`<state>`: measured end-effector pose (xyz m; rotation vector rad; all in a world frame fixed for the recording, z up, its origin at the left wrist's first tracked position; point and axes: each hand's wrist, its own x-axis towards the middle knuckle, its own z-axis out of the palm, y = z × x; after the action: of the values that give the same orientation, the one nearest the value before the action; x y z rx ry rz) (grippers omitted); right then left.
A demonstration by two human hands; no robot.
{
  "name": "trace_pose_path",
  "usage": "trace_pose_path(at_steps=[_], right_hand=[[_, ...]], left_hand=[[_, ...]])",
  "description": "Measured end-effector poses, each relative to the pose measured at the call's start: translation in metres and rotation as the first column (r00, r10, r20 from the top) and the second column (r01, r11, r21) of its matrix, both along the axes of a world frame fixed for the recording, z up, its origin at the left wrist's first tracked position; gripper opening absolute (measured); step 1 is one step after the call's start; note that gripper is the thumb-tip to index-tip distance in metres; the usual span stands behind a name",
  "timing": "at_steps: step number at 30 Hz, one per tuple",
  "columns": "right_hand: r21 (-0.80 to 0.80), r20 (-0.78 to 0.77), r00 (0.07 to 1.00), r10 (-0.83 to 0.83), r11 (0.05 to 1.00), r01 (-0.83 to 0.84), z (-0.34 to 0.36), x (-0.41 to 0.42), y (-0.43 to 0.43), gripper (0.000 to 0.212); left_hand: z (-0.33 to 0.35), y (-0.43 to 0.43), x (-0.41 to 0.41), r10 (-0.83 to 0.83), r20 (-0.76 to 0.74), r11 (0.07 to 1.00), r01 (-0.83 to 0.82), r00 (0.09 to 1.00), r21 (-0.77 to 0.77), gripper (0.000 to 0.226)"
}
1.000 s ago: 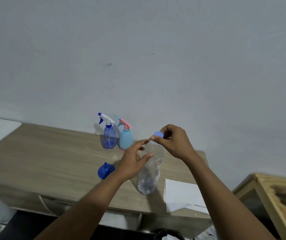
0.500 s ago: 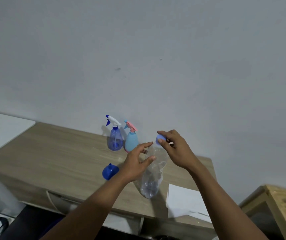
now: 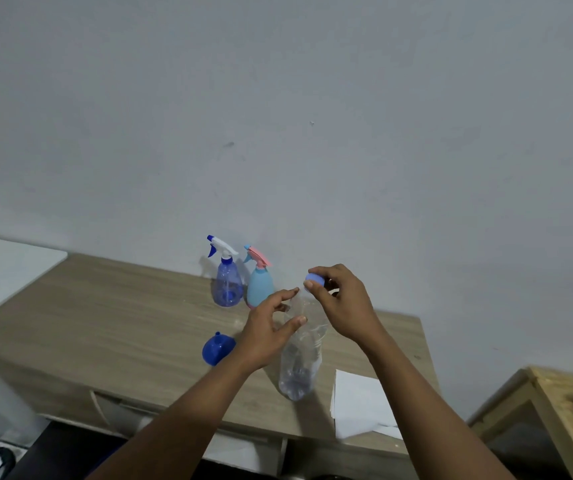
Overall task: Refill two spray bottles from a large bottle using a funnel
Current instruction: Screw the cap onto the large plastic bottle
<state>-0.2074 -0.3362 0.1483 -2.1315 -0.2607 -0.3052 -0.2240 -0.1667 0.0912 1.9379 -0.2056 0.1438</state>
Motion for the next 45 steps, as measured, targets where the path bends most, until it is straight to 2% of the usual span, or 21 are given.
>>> trace_pose_path(at_steps=[2, 5, 8, 13, 19, 23, 25, 28, 33, 35, 37, 39, 41, 43, 45], right_hand=[[0.039, 0.007, 0.998, -0.058, 0.998, 0.057, 0.0, 0.001, 0.001, 0.026], [0.135, -0.02, 0.986, -0.164, 0.977, 0.165, -0.002, 0.002, 0.005, 0.034], [0.208, -0.039, 0.981, -0.19, 0.959, 0.194, -0.005, 0.001, 0.01, 0.042], [0.315, -0.032, 0.99, -0.138, 0.939, 0.141, -0.012, -0.005, 0.011, 0.032], [0.411, -0.147, 0.988, -0.046, 0.906, 0.104, -0.085, -0.035, 0.013, 0.049], [0.341, -0.276, 0.96, -0.039, 0.93, 0.135, -0.131, -0.051, 0.019, 0.089], [0.262, -0.323, 0.944, -0.066, 0.952, 0.157, -0.146, -0.056, 0.023, 0.097], [0.25, -0.321, 0.943, -0.089, 0.952, 0.175, -0.157, -0.055, 0.031, 0.087], [0.192, -0.245, 0.957, -0.153, 0.96, 0.202, -0.161, -0.05, 0.042, 0.07], [0.173, -0.247, 0.953, -0.175, 0.96, 0.221, -0.162, -0.049, 0.045, 0.066], [0.149, -0.252, 0.95, -0.187, 0.962, 0.229, -0.163, -0.047, 0.048, 0.066], [0.135, -0.251, 0.948, -0.194, 0.963, 0.233, -0.164, -0.046, 0.049, 0.064], [0.139, -0.257, 0.943, -0.21, 0.958, 0.251, -0.165, -0.044, 0.051, 0.062], [0.145, -0.265, 0.938, -0.223, 0.953, 0.268, -0.167, -0.043, 0.052, 0.062], [0.168, -0.288, 0.929, -0.231, 0.943, 0.286, -0.167, -0.043, 0.056, 0.063]], left_hand=[[0.0, -0.002, 0.001, 0.005, -0.007, 1.0, -0.005, 1.0, 0.006, 0.054], [0.001, -0.004, 0.001, 0.001, -0.008, 1.0, -0.001, 1.0, 0.003, 0.053], [0.001, -0.003, 0.002, -0.01, -0.012, 1.0, 0.01, 1.0, -0.003, 0.055], [-0.002, 0.001, 0.001, -0.016, 0.001, 0.999, 0.016, 1.0, -0.044, 0.052], [-0.016, 0.012, -0.003, -0.136, -0.007, 0.985, 0.135, 0.991, -0.11, 0.056], [-0.031, 0.028, -0.004, -0.112, 0.017, 0.986, 0.114, 0.994, -0.122, 0.055], [-0.038, 0.039, -0.001, -0.065, 0.045, 0.987, 0.071, 0.997, -0.147, 0.054], [-0.044, 0.047, 0.005, -0.057, 0.143, 0.992, 0.073, 0.988, -0.105, 0.053], [-0.046, 0.044, 0.014, -0.179, 0.253, 0.984, 0.173, 0.951, 0.047, 0.053], [-0.055, 0.052, 0.021, -0.148, 0.252, 0.988, 0.132, 0.957, 0.078, 0.052], [-0.072, 0.07, 0.032, -0.028, 0.242, 0.989, -0.008, 0.97, 0.145, 0.052], [-0.095, 0.092, 0.043, 0.136, 0.201, 0.948, -0.187, 0.97, 0.259, 0.059], [-0.114, 0.112, 0.05, 0.268, 0.063, 0.895, -0.273, 0.961, 0.352, 0.07], [-0.127, 0.125, 0.053, 0.329, -0.118, 0.877, -0.257, 0.937, 0.406, 0.081], [-0.142, 0.135, 0.058, 0.331, -0.244, 0.883, -0.209, 0.912, 0.419, 0.082]])
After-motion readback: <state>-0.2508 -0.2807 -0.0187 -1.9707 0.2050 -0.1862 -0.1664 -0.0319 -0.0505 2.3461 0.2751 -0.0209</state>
